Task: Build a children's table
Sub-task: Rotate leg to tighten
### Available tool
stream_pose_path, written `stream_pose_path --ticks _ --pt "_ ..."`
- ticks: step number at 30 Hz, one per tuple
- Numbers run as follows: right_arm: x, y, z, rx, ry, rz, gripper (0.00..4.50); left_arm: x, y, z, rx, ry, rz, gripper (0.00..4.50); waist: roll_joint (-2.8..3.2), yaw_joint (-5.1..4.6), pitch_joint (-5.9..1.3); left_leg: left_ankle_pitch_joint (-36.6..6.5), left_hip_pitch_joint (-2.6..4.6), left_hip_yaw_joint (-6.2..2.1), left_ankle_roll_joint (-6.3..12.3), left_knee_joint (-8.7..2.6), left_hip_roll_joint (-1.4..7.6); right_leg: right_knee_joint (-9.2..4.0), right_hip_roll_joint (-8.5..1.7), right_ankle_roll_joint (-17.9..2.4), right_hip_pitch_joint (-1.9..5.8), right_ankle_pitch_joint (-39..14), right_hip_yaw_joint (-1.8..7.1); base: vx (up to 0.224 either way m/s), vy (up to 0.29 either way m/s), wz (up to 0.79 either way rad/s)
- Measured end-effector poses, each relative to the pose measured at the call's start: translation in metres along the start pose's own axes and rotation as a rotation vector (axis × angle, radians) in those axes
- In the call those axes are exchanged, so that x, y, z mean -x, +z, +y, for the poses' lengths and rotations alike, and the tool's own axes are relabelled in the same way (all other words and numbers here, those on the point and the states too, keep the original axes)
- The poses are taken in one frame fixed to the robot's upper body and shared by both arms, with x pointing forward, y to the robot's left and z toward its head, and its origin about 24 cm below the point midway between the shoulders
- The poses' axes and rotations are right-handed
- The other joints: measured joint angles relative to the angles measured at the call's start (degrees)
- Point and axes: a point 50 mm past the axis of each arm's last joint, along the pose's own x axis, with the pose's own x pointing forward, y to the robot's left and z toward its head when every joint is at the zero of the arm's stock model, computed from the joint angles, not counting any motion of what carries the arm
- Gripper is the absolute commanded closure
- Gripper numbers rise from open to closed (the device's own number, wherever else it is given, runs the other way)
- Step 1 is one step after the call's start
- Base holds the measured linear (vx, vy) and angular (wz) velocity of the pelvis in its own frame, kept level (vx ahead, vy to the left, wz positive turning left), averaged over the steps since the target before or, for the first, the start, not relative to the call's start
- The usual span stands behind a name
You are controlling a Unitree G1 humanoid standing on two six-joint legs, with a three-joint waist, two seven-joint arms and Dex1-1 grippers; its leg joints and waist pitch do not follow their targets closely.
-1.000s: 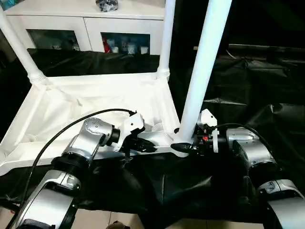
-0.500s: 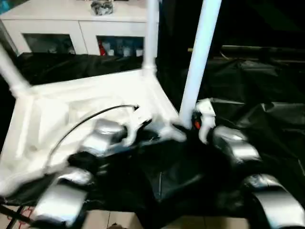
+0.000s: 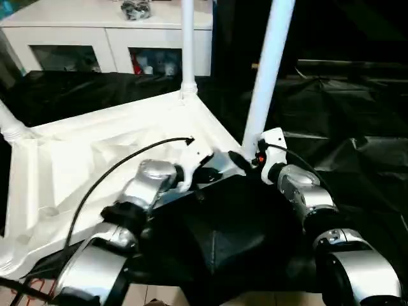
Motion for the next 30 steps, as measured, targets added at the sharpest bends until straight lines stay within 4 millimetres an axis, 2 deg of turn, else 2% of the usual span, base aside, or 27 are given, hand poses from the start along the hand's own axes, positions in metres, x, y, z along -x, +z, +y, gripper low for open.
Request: stream_pose_path --ticks 6,9,13,14,15,17,20,26,30 --pt "0.016 -0.001 -0.001 0.062 0.232 0.017 0.54 0.014 -0.004 -0.003 -0.027 -0.117 -0.003 4.5 0.0 0.47 0.0 0.1 -0.42 0.03 0.24 0.12 0.02 0.02 0.0 0.0 -0.35 -0.1 -0.02 0.0 0.0 0.0" --pt "0.028 0.0 -0.002 0.115 0.354 0.053 0.54 0.019 -0.006 -0.004 -0.039 -0.177 0.005 4.5 0.0 0.78 0.0 0.2 -0.86 0.01 0.32 0.31 0.1 0.12 0.0 0.0 -0.67 -0.1 -0.12 0.0 0.0 0.0" --pt "0.037 -0.002 0.002 0.133 0.502 0.099 0.54 0.028 -0.011 -0.004 -0.043 -0.25 0.027 4.5 -0.01 0.99 0.01 0.1 -0.96 -0.03 0.38 0.6 0.13 0.2 -0.02 0.0 -0.63 -0.1 -0.18 0.0 0.0 0.0" --pt "0.038 -0.002 0.003 0.126 0.525 0.104 0.81 0.029 -0.011 -0.004 -0.045 -0.257 0.028 4.5 -0.02 0.99 0.01 0.1 -0.97 -0.03 0.27 0.66 0.13 0.21 -0.04 -0.1 -0.6 0.0 -0.17 0.0 0.0 0.0" --pt "0.039 -0.002 0.004 0.121 0.541 0.108 0.88 0.03 -0.012 -0.004 -0.046 -0.266 0.03 4.5 -0.02 1.0 0.01 0.0 -0.97 -0.02 0.15 0.69 0.13 0.21 -0.05 -0.1 -0.57 0.0 -0.16 0.0 0.0 0.0" --pt "0.041 -0.003 0.004 0.112 0.562 0.116 0.93 0.032 -0.012 -0.004 -0.048 -0.289 0.037 4.5 -0.02 1.02 0.01 0.0 -0.97 -0.01 0.15 0.73 0.12 0.2 -0.07 -0.2 -0.55 0.0 -0.14 0.0 0.0 0.0" --pt "0.042 -0.003 0.004 0.105 0.579 0.123 1.31 0.032 -0.013 -0.005 -0.051 -0.302 0.041 4.5 -0.02 1.09 0.01 0.0 -0.97 0.0 0.15 0.73 0.11 0.22 -0.08 -0.2 -0.54 0.0 -0.13 0.0 0.0 0.0" --pt "0.044 -0.004 0.005 0.095 0.574 0.128 1.67 0.032 -0.013 -0.005 -0.057 -0.306 0.041 4.5 -0.02 1.33 0.01 0.0 -0.97 0.0 0.16 0.73 0.12 0.24 -0.07 -0.2 -0.55 0.0 -0.14 0.0 0.0 0.0" --pt "0.039 -0.006 0.0 0.062 0.455 0.107 1.74 0.025 -0.012 -0.003 -0.042 -0.229 0.024 4.5 -0.03 1.31 0.0 0.0 -0.86 0.0 0.14 0.79 0.12 0.33 -0.08 -0.2 -0.49 0.1 -0.11 0.0 0.0 0.0"
